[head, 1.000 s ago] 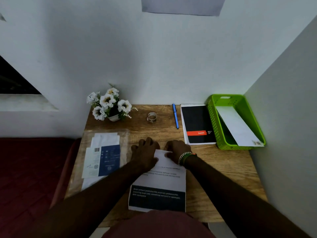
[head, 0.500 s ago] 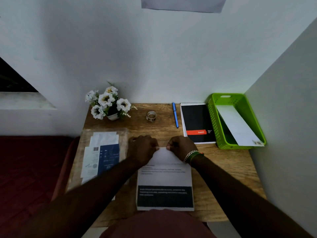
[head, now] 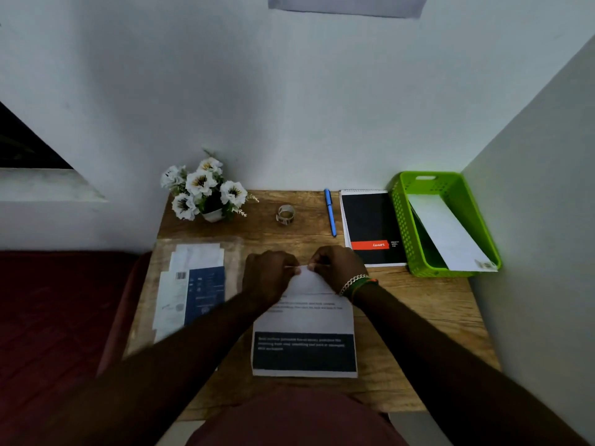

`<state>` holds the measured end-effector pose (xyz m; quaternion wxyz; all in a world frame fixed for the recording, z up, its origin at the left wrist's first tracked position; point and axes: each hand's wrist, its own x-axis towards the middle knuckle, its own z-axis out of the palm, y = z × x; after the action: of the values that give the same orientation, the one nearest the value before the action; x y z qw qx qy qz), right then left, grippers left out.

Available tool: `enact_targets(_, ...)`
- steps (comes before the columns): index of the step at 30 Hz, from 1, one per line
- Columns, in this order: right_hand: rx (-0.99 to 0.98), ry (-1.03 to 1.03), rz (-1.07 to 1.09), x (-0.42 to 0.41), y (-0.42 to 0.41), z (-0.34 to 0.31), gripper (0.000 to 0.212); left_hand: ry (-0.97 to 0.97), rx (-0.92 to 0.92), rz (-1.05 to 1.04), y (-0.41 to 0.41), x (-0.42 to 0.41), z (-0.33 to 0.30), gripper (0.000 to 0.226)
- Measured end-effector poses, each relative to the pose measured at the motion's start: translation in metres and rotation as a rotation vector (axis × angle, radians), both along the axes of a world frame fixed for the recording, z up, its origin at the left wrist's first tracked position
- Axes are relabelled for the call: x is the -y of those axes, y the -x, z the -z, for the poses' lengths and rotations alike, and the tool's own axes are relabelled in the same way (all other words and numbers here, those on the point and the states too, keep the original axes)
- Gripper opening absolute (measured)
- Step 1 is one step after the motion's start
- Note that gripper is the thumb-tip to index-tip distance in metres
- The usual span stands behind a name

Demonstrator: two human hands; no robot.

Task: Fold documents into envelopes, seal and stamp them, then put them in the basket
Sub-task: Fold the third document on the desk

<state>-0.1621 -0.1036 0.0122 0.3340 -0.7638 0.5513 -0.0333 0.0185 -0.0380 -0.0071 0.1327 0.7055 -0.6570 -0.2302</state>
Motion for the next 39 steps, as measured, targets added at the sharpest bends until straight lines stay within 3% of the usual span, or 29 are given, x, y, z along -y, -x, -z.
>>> enact_targets(9,-0.065,-0.008,0.047,0.001,0.039,0.009,0.012,0.088,0.014,-0.018,-0.020,-0.009,0.011,0.011)
enact_targets(15,0.109,0.201,0.081,-0.001,0.039,0.000,0.009,0.317,0.111,-0.041,-0.014,-0.015,0.005,0.007)
enact_targets(19,0.103,0.280,-0.036,-0.012,0.048,0.006,0.017,0.324,0.039,0.112,-0.022,-0.020,0.017,0.009)
enact_targets(22,0.041,0.306,-0.119,-0.019,0.054,0.016,0.020,0.297,-0.023,0.205,-0.025,-0.025,0.022,0.014)
enact_targets(25,-0.054,0.281,-0.202,-0.023,0.057,0.024,0.021,0.250,-0.047,0.214,-0.020,-0.035,0.020,0.039)
enact_targets(27,-0.089,0.275,-0.242,-0.027,0.058,0.029,0.022,0.150,-0.022,0.175,-0.015,-0.040,0.018,0.048)
enact_targets(30,-0.151,0.228,-0.245,-0.032,0.059,0.031,0.027,-0.032,0.065,0.123,-0.008,-0.047,0.018,0.043)
enact_targets(36,-0.153,0.273,-0.185,-0.031,0.040,0.028,0.032,-0.155,0.144,0.085,-0.003,-0.037,0.011,0.066)
enact_targets(39,-0.212,0.229,-0.191,-0.028,0.020,0.027,0.046,-0.216,0.186,0.084,0.001,-0.030,0.008,0.074)
